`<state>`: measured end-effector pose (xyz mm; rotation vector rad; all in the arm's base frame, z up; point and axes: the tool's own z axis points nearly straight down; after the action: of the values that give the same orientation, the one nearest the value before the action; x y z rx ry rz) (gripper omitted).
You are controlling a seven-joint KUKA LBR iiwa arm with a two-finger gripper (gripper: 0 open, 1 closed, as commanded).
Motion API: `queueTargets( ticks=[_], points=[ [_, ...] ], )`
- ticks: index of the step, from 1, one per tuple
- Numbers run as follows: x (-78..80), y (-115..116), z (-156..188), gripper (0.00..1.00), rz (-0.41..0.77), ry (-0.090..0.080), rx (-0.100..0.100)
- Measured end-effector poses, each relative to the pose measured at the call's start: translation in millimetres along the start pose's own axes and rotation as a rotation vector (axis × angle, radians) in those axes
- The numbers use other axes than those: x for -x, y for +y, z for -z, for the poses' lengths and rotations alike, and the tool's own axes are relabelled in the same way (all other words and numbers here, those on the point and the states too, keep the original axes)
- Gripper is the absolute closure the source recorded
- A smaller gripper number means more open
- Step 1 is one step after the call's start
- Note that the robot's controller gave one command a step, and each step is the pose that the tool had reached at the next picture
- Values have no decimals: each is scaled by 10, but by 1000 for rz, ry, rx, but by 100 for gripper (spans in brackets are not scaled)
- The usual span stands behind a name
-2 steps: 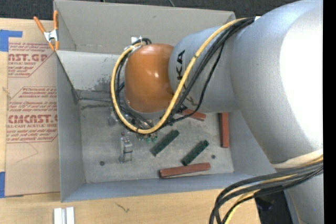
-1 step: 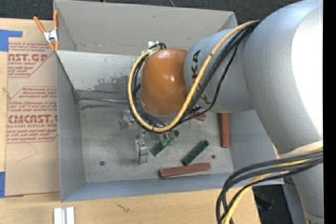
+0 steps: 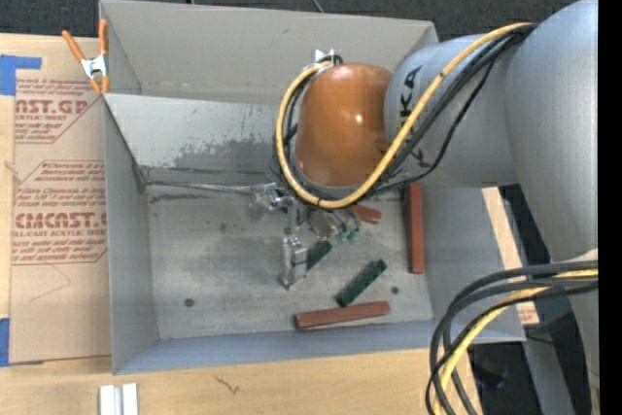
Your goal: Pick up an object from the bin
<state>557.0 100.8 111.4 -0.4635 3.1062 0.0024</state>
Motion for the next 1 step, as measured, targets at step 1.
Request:
queueTargets(
  ticks=[1],
  points=[
    [-18, -141, -216, 0, -41, -3, -5]
  ],
)
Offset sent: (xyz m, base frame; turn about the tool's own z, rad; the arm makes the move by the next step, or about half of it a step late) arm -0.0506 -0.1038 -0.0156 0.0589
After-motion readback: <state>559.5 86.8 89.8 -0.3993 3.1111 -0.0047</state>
